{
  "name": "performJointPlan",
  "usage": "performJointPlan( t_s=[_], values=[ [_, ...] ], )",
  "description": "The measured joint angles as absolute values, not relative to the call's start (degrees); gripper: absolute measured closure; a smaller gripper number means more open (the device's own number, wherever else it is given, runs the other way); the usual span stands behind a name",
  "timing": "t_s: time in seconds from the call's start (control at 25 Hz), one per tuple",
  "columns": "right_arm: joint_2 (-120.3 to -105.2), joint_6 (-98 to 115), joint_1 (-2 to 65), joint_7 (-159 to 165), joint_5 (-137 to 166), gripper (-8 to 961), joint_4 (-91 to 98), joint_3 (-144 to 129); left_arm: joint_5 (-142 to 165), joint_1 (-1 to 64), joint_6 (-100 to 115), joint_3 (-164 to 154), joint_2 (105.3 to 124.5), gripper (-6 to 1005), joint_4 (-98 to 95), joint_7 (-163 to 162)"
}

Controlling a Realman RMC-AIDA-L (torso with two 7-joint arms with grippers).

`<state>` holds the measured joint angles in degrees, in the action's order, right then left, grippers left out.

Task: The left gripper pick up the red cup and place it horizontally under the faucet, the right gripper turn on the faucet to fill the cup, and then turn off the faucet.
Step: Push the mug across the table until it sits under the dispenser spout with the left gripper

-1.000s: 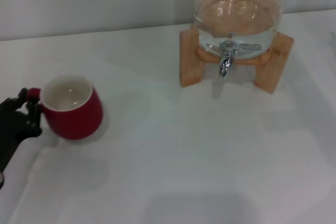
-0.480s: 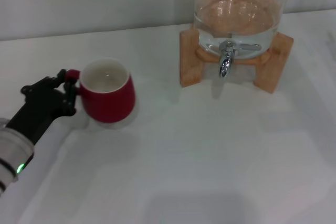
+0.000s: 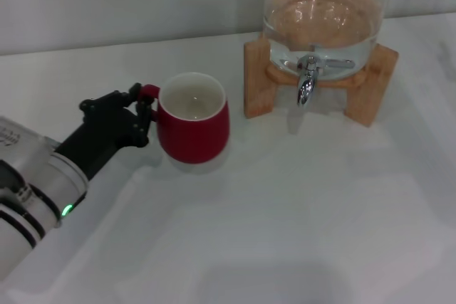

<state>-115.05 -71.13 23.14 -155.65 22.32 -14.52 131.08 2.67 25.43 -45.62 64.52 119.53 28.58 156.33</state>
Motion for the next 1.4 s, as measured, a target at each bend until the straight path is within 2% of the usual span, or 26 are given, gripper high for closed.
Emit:
performJointPlan(
  t_s=[1.4],
  values=[
    [-115.05,-72.33,23.73,-156.16,22.33,332,-14.77,129.46,14.62,33.24,-31.79,57.55,119.33,845,33.15,136.73]
  ],
)
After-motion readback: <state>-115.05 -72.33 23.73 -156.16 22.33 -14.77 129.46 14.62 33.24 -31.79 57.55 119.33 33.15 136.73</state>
